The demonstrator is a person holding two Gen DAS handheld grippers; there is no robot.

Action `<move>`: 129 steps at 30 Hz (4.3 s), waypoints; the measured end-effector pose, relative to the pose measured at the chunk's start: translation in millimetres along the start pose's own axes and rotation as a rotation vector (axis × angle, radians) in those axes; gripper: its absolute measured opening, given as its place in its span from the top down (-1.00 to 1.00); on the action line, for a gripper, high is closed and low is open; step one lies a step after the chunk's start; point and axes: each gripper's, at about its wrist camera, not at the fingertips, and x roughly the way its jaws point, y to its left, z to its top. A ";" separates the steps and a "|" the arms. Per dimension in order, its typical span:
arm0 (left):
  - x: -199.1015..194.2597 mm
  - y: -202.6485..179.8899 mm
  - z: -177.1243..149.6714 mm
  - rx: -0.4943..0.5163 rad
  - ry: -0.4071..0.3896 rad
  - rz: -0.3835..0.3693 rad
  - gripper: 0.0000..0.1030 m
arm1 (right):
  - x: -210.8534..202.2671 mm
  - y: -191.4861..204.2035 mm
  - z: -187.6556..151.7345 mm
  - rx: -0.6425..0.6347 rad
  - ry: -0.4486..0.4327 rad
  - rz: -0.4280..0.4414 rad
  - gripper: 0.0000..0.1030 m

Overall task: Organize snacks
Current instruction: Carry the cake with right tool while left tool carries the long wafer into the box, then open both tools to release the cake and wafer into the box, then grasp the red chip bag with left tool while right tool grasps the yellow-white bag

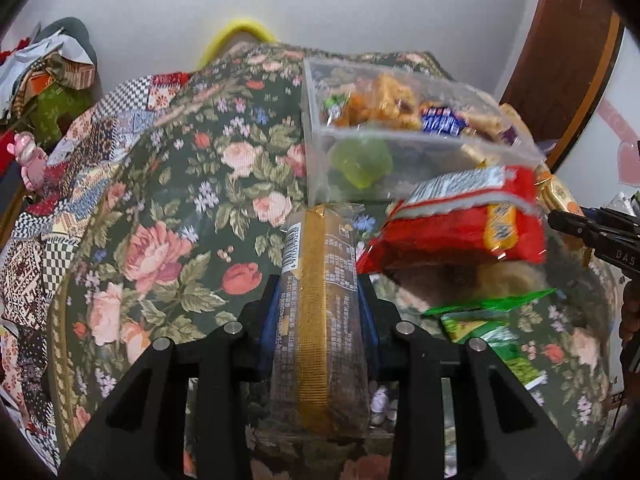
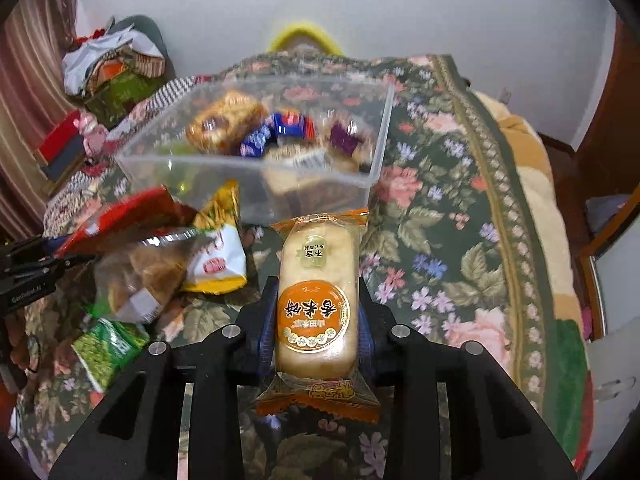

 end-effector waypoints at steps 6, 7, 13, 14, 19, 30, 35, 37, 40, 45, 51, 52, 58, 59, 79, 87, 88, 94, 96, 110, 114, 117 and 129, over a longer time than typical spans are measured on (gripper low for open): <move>-24.0 -4.0 15.7 0.015 -0.057 -0.006 0.31 | -17.3 -0.6 22.3 0.013 -0.082 -0.004 0.39; -27.1 -4.6 19.4 0.016 -0.066 -0.004 0.31 | -19.1 -0.2 23.8 0.018 -0.092 -0.001 0.39; -39.0 -7.3 45.1 0.016 -0.127 -0.013 0.31 | -23.7 4.5 44.1 0.031 -0.147 0.014 0.39; -39.1 -7.5 49.1 0.017 -0.134 -0.014 0.31 | -24.1 6.1 48.2 0.030 -0.155 0.016 0.39; -34.9 -13.6 77.6 0.025 -0.172 -0.025 0.31 | -22.4 13.9 66.5 0.014 -0.190 0.023 0.39; -0.3 -25.5 125.1 0.039 -0.189 -0.032 0.31 | 8.7 26.5 106.7 -0.008 -0.181 0.044 0.39; 21.7 -28.1 140.1 0.050 -0.176 -0.029 0.31 | 35.2 33.9 120.0 -0.013 -0.136 0.040 0.39; 33.6 -28.5 147.0 0.052 -0.166 -0.023 0.31 | 44.6 35.5 124.2 -0.018 -0.119 0.033 0.39; 49.8 -26.5 152.8 0.044 -0.143 -0.031 0.31 | 59.4 35.5 130.6 -0.016 -0.088 0.028 0.39; 71.5 -23.6 155.8 0.033 -0.106 -0.036 0.31 | 81.3 30.8 136.3 0.009 -0.032 0.035 0.39; 86.8 -26.0 155.0 0.046 -0.081 -0.036 0.30 | 95.8 31.8 139.0 0.000 0.009 0.026 0.39; 87.4 -27.3 154.0 0.054 -0.086 -0.027 0.30 | 96.9 32.9 138.8 -0.006 0.014 0.027 0.39; 87.0 -27.3 153.9 0.051 -0.084 -0.027 0.29 | 97.4 35.9 139.6 -0.027 0.016 0.001 0.30; 84.8 -26.3 154.2 0.046 -0.085 -0.026 0.28 | 97.1 35.6 139.5 -0.029 0.016 0.000 0.22; -11.7 -39.6 112.0 0.101 -0.136 -0.081 -0.26 | 9.5 29.3 96.3 -0.036 -0.088 0.036 -0.09; -34.1 -46.8 68.8 0.125 -0.088 -0.103 -0.28 | -7.5 23.1 63.5 0.004 -0.080 0.062 -0.15; -35.3 -45.9 64.2 0.123 -0.083 -0.101 -0.28 | -9.0 22.7 58.5 0.009 -0.074 0.069 -0.15; -29.7 -31.6 31.2 0.103 -0.025 -0.084 -0.30 | -9.8 23.8 32.4 0.022 -0.042 0.078 -0.20; -21.2 -26.7 21.9 0.095 0.003 -0.084 -0.30 | -7.7 23.6 26.3 0.023 -0.029 0.082 -0.20; 29.5 -46.8 27.8 0.139 -0.007 -0.076 -0.30 | 44.0 29.9 12.2 0.011 0.112 0.114 -0.20; 44.0 -41.4 38.0 0.126 -0.002 -0.084 -0.29 | 53.1 40.7 15.7 -0.026 0.124 0.112 -0.20; 53.7 -33.3 43.2 0.102 0.004 -0.093 -0.24 | 58.9 44.3 20.6 -0.033 0.128 0.129 -0.20; 61.3 -21.3 41.9 0.056 0.008 -0.145 0.24 | 69.7 58.3 22.8 -0.084 0.142 0.147 0.16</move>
